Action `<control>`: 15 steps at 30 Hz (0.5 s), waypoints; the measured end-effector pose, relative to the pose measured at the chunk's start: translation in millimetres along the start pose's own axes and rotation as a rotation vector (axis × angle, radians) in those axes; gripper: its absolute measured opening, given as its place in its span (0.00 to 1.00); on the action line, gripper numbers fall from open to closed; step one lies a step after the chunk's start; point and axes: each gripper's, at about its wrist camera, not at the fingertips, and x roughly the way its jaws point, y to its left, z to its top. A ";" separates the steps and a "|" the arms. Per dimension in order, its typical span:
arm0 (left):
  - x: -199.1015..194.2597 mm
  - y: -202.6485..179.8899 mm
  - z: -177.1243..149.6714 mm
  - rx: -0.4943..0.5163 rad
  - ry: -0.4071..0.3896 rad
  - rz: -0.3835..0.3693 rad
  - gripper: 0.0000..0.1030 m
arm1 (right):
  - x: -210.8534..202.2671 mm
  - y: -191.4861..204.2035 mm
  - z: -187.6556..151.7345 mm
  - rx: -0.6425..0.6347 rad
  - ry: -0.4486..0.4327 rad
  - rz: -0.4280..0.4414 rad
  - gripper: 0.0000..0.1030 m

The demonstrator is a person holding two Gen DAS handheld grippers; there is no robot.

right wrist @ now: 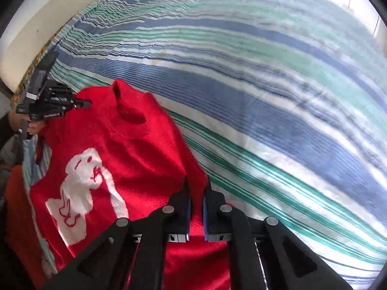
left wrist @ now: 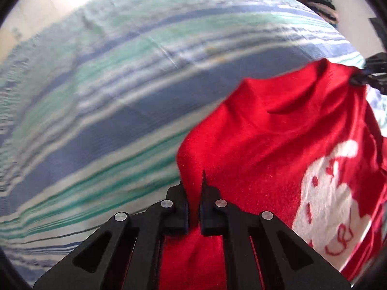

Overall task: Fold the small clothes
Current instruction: 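Grasp the sweater hem with the left tool while the right tool grasps the hem too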

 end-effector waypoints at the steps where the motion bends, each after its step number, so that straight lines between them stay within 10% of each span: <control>1: -5.8 0.4 3.1 -0.014 -0.025 0.031 0.03 | -8.7 5.3 -0.7 -0.023 -0.018 -0.050 0.07; 9: 24.9 42.2 51.1 -0.166 -0.088 0.180 0.03 | -2.8 -14.5 39.9 0.018 -0.142 -0.300 0.07; 15: 71.0 52.6 58.9 -0.194 -0.038 0.206 0.04 | 40.3 -37.6 61.9 0.049 -0.122 -0.328 0.06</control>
